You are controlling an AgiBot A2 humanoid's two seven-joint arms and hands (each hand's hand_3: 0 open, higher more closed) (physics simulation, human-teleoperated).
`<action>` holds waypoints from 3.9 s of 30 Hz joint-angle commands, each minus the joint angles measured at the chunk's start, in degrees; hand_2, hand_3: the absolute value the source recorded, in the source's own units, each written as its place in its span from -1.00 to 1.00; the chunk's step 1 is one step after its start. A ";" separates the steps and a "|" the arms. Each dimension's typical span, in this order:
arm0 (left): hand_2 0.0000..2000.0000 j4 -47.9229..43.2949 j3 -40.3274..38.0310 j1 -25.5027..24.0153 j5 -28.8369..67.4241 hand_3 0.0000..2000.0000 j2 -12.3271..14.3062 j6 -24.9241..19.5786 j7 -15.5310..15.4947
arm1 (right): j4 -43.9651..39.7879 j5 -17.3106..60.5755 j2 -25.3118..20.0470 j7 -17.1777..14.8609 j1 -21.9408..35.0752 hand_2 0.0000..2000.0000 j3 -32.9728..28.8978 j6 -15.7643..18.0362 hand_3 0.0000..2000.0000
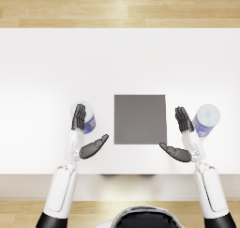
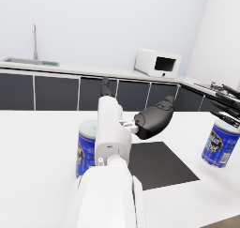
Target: Pick up the blue can on the left and place it in the middle, then pick up the blue can on the right and place it on top of the can in the middle
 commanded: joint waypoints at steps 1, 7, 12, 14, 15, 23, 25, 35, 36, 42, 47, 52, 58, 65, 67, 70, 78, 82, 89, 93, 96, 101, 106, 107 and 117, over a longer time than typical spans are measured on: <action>-1.00 0.00 0.00 0.00 0.00 -1.00 0.00 0.00 0.00 | 0.00 0.00 0.00 0.00 0.00 -1.00 0.00 0.00 -1.00; -1.00 0.00 0.00 0.00 0.00 -1.00 0.00 0.00 0.00 | 0.00 0.00 0.00 0.00 0.00 -1.00 0.00 0.00 -1.00; -1.00 0.00 0.00 0.00 0.00 -1.00 0.00 0.00 0.00 | 0.00 0.00 0.00 0.00 0.00 -1.00 0.00 0.00 -1.00; -1.00 0.00 0.00 0.00 0.00 -1.00 0.00 0.00 0.00 | 0.00 0.00 0.00 0.00 0.00 -1.00 0.00 0.00 -1.00; -1.00 0.00 0.00 0.00 0.00 -1.00 0.00 0.00 0.00 | 0.00 0.00 0.00 0.00 0.00 -1.00 0.00 0.00 -1.00; -1.00 2.12 -4.75 3.50 5.06 -1.00 2.25 -4.68 -4.67 | -0.78 2.51 -2.29 4.69 3.04 -1.00 -3.52 -4.63 -1.00; -1.00 3.01 -8.15 5.01 10.17 -1.00 2.73 -5.22 -5.20 | -0.21 7.61 -2.40 5.22 2.89 -1.00 -7.36 -5.16 -1.00; -1.00 12.77 -11.08 5.96 28.25 -1.00 3.80 -5.76 -5.74 | -4.22 23.45 -3.31 5.76 0.35 -1.00 -19.90 -5.70 -1.00; -1.00 14.16 -10.98 5.95 28.59 -1.00 3.91 -5.76 -5.75 | -5.25 23.70 -3.41 5.77 0.02 -1.00 -19.85 -5.70 -1.00; -1.00 23.02 -9.57 6.40 29.35 -1.00 4.68 -5.78 -5.76 | -16.21 24.23 -3.94 5.78 0.68 -1.00 -18.62 -5.71 -1.00; -1.00 27.85 -7.32 6.69 29.45 -1.00 5.36 -5.78 -5.76 | -25.85 24.31 -4.54 5.78 2.41 -1.00 -16.90 -5.71 -1.00; -1.00 33.12 -6.01 8.70 29.47 -1.00 6.46 -5.78 -5.76 | -31.93 24.32 -5.24 5.78 5.20 -1.00 -15.65 -5.71 -1.00; -1.00 40.33 -5.53 11.27 29.46 -1.00 7.73 -5.88 -5.79 | -39.44 24.32 -6.10 5.78 8.41 -1.00 -14.97 -5.72 -1.00; -1.00 43.04 -4.49 13.06 29.46 -1.00 8.98 -5.83 -5.77 | -44.33 24.30 -7.04 6.39 10.63 -1.00 -14.03 -5.17 -1.00; -1.00 42.75 -4.82 13.48 29.47 -1.00 9.29 -5.81 -5.77 | -43.78 24.31 -7.21 7.15 10.68 -1.00 -13.40 -5.09 -1.00; 1.00 44.01 -5.31 14.02 29.47 -0.35 9.63 -7.06 -5.77 | -43.96 24.33 -7.40 6.86 11.29 0.36 -12.64 -4.93 -0.67; 1.00 22.09 0.99 11.90 29.48 0.52 10.14 -9.49 -5.71 | -21.20 24.34 -7.97 6.50 7.88 1.00 -10.41 -0.12 0.52; 1.00 24.64 7.14 15.53 29.48 0.52 12.84 -9.51 -5.79 | -14.68 24.33 -8.39 6.60 7.69 1.00 -7.83 -0.35 0.52; 1.00 34.70 13.88 19.45 18.80 0.52 16.20 -9.44 -5.80 | -10.96 24.33 -9.53 6.53 8.62 1.00 -4.51 -0.81 0.52; 1.00 40.42 17.25 21.54 16.37 0.52 18.22 -9.35 -5.78 | -11.05 24.33 -10.25 6.43 9.26 1.00 -2.44 -0.84 0.52; 1.00 44.17 18.08 22.03 15.84 0.52 19.07 -9.22 -10.72 | -10.77 24.33 -10.51 6.41 9.00 1.00 -2.73 -0.17 0.52; 1.00 53.19 28.54 26.07 15.58 0.52 17.21 -9.15 -20.23 | -8.58 24.33 -10.98 6.41 8.71 1.00 -2.38 -0.59 0.52; 1.00 58.93 23.86 25.50 15.56 0.52 20.73 -9.09 -22.80 | -6.50 24.33 -12.32 6.37 10.82 1.00 -1.11 -0.63 0.52; 1.00 58.65 23.49 25.12 15.56 0.52 20.65 -9.14 -23.60 | -5.96 24.33 -12.85 6.35 11.79 1.00 -0.48 -0.46 0.52; -1.00 38.61 20.23 16.90 15.50 -1.00 16.82 -6.08 -25.66 | -13.88 24.32 -18.33 6.42 20.91 1.00 5.82 -0.59 0.52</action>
